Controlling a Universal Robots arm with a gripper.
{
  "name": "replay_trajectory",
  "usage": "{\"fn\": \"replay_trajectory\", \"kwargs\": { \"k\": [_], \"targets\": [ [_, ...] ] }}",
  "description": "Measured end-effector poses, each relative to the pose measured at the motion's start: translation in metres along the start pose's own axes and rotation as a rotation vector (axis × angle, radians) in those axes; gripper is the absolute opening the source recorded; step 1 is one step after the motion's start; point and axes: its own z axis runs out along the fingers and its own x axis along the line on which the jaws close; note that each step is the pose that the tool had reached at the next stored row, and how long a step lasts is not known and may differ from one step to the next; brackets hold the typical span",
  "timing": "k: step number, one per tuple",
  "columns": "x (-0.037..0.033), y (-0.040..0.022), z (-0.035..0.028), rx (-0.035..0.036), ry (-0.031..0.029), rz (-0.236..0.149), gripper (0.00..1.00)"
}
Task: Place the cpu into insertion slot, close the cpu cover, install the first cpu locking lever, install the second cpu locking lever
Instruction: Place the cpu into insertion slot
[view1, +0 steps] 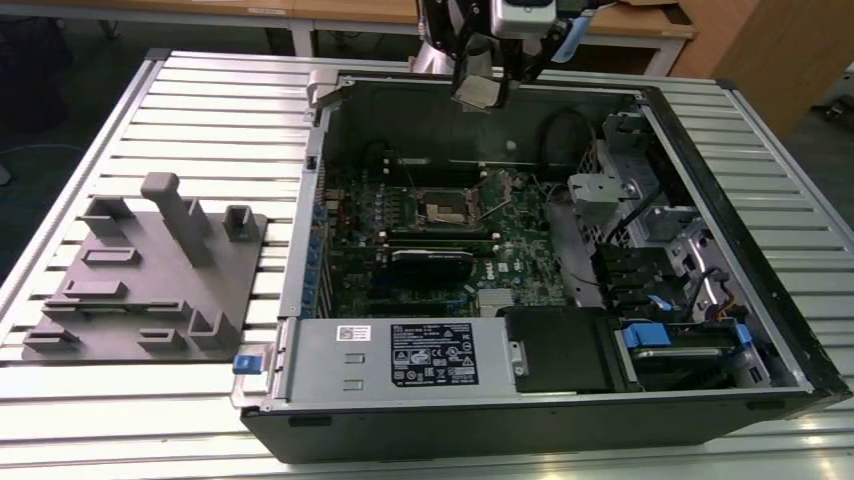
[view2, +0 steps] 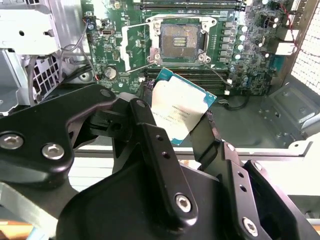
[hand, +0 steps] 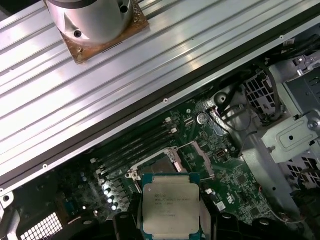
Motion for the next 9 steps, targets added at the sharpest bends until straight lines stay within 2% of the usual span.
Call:
{"fn": "replay_trajectory", "kwargs": {
  "k": [9],
  "targets": [
    [0.0000, 0.0000, 0.0000, -0.0008, -0.0031, 0.039, 0.54]
  ]
}}
